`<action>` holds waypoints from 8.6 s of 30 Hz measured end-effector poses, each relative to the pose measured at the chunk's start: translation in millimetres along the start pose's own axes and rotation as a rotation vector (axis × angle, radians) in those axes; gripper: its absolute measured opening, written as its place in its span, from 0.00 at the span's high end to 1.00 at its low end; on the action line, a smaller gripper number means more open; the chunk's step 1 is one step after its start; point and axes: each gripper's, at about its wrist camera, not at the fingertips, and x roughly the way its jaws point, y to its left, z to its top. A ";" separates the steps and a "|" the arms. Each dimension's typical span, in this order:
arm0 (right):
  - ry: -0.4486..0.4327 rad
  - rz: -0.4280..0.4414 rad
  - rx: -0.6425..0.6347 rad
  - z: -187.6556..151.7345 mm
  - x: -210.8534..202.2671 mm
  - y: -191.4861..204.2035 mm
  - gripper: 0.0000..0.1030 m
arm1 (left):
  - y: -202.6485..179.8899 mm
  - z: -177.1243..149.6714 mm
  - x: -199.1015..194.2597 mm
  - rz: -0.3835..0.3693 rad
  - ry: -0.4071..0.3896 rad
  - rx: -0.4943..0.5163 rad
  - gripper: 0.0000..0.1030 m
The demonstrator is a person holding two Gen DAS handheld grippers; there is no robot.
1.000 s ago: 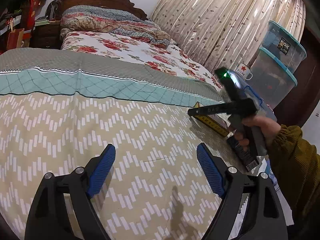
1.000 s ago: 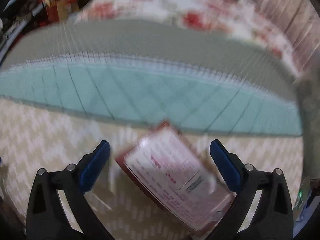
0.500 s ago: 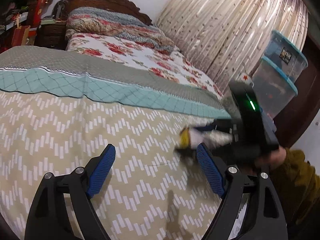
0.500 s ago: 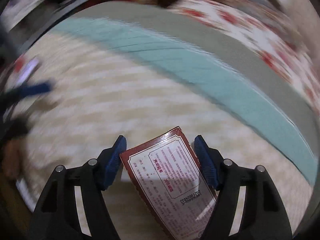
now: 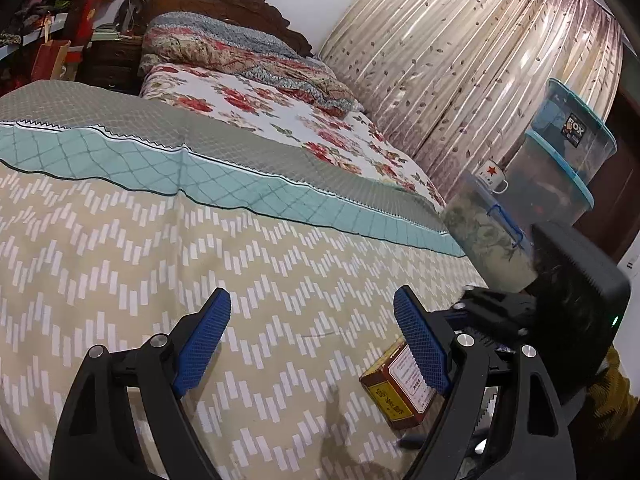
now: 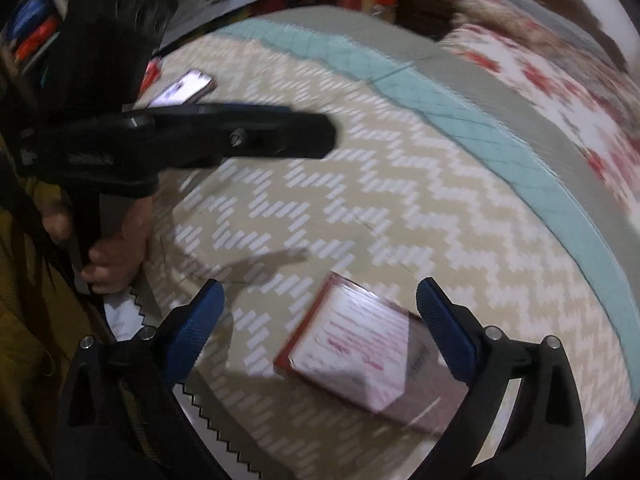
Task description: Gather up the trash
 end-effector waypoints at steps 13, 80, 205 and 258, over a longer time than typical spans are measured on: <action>-0.080 -0.057 0.307 -57.5 -21.8 -47.5 0.21 | -10.8 -3.0 15.4 -0.021 0.073 0.051 0.23; -0.445 -0.417 0.748 -219.4 -89.5 -140.7 0.49 | -163.8 -16.5 109.0 0.067 0.352 0.409 0.44; -0.901 -0.794 1.423 -312.0 -212.6 -20.4 0.03 | -341.4 -56.7 49.6 0.191 0.120 0.823 0.08; -0.887 -0.760 1.418 -303.2 -203.8 -21.2 0.03 | -330.0 -50.1 47.5 0.272 0.066 0.842 0.08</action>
